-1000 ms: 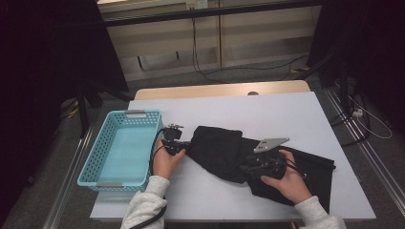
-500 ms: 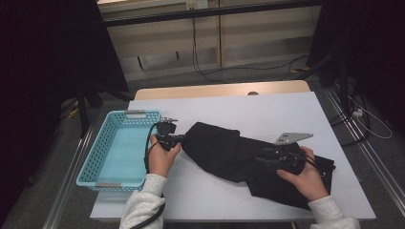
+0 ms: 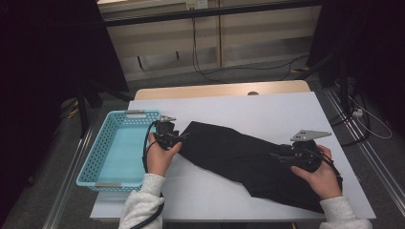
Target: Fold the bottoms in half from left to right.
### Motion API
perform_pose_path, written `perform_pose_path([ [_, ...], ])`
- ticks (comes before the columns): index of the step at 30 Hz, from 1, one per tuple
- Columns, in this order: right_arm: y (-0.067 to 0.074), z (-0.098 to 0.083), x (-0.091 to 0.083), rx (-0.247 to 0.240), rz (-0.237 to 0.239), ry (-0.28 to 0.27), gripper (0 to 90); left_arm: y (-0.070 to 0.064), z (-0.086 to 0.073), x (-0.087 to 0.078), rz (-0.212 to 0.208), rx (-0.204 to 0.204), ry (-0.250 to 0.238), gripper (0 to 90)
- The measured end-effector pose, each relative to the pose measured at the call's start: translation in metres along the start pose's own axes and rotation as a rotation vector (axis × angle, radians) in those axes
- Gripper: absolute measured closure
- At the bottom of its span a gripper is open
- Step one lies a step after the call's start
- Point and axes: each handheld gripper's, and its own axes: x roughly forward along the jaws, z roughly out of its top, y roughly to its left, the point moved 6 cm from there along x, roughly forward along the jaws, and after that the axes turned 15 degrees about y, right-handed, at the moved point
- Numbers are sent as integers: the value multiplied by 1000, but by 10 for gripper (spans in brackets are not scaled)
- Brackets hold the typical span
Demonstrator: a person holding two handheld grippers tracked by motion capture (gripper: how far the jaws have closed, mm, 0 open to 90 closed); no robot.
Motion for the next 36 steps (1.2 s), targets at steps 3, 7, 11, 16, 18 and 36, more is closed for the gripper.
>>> perform_pose_path([
  [3,-7,-4,-2,12,-21,9,444,-12,0,8,-74,31,12,359],
  [7,-6,-9,-1,8,-16,24,452,-24,0,14,-111,64,20,295],
  [11,-5,-13,-2,9,-19,26,452,-30,-1,17,-118,117,20,252],
  [16,-13,-19,-9,30,-41,23,449,-31,-3,19,-121,133,28,237],
  [18,-26,-24,-16,60,-77,18,451,-32,-4,21,-123,137,34,231],
  [36,-87,-53,-1,194,-131,138,557,-34,-4,24,-135,160,36,226],
])
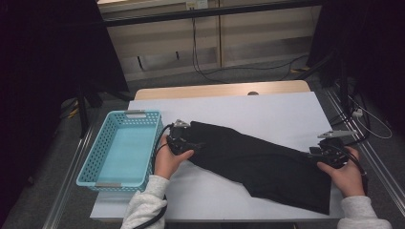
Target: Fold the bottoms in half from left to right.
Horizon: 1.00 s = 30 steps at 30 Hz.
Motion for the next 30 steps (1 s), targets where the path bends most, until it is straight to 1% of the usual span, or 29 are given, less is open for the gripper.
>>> perform_pose_path([
  [1,1,-1,1,-5,5,-9,553,0,0,0,1,0,-2,227],
  [2,3,-1,1,-20,23,-6,553,1,0,-1,1,-1,-2,226],
  [3,6,-2,0,-40,42,12,556,1,0,-1,4,8,2,226],
  [4,7,-2,0,-52,31,10,562,1,0,-1,4,7,0,226],
  [5,9,-2,0,-54,27,9,598,0,0,-2,-1,8,4,226],
  [6,11,-3,0,-57,29,14,656,0,0,-1,3,4,-4,226],
  [7,14,-2,0,-57,36,21,716,0,0,-1,4,7,-3,226],
  [8,16,-2,0,-62,51,30,797,0,0,-1,4,9,0,226],
  [9,16,-2,0,-62,51,30,797,0,0,-1,4,9,0,226],
  [10,19,0,0,-75,71,36,874,0,0,-1,7,10,-1,225],
  [11,19,0,0,-75,66,40,878,0,-1,-1,0,13,7,225],
  [12,19,0,0,-75,66,40,878,0,-1,-1,0,13,7,225],
  [13,14,3,-2,-57,46,41,880,0,0,0,5,11,-1,224],
  [14,14,3,-2,-57,46,41,880,0,0,0,5,11,-1,224],
  [15,10,7,-4,-53,51,31,882,-1,-1,1,4,8,0,224],
  [16,10,7,-4,-53,51,31,882,-1,-1,1,4,8,0,224],
  [17,5,12,-4,-62,33,39,883,0,-1,2,14,18,-1,224],
  [19,1,18,-5,-60,31,40,882,0,-1,4,9,20,5,224],
  [20,1,18,-5,-60,31,40,882,0,-1,4,9,20,5,224],
  [21,-6,30,-6,-74,-14,26,876,0,-1,5,18,22,0,224],
  [22,-6,30,-6,-74,-14,26,876,0,-1,5,18,22,0,224],
  [23,-14,39,-6,-51,-68,14,861,1,-2,5,20,25,5,224],
  [24,-18,44,-6,-41,-99,10,857,1,-2,5,20,25,5,223],
  [25,-20,46,-6,-35,-122,12,820,0,-2,6,23,25,2,223],
  [26,-20,46,-6,-35,-122,12,820,0,-2,6,23,25,2,223],
  [27,-17,50,-9,-19,-147,-3,713,0,-2,6,19,28,3,222],
  [28,-14,50,-10,-36,-144,-10,707,-1,-2,6,14,31,2,222],
  [30,-3,46,-14,-67,-131,-22,662,-1,-2,5,10,34,4,222],
])
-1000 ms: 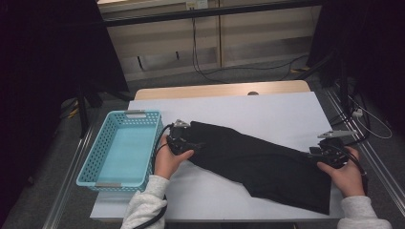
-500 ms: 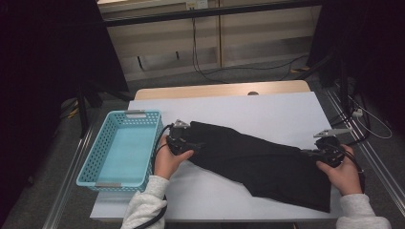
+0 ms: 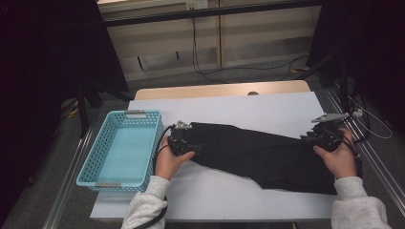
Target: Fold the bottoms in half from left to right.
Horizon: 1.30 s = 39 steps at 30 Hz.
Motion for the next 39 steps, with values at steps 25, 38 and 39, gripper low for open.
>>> perform_pose_path([
  [25,55,-75,-22,-27,116,4,671,0,0,-5,-5,10,-13,209],
  [38,62,-96,-21,-62,151,58,896,-2,6,-6,-9,18,-26,200],
  [39,63,-96,-21,-60,152,59,900,-2,7,-6,-7,21,-27,200],
])
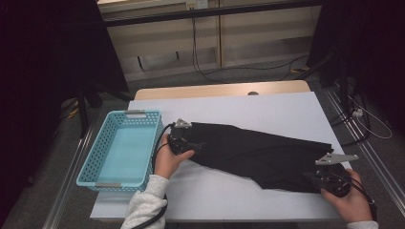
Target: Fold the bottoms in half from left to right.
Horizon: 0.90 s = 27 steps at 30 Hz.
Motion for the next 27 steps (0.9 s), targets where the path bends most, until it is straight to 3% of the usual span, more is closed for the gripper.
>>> perform_pose_path([
  [8,0,-7,-6,11,25,20,900,-1,1,0,-2,3,0,200],
  [20,-6,-19,-14,24,1,23,900,1,0,-1,5,5,2,200],
  [24,-5,-22,-14,21,26,48,900,0,0,0,1,-2,0,200],
  [27,-6,-21,-16,24,21,31,900,1,-1,0,3,0,2,199],
])
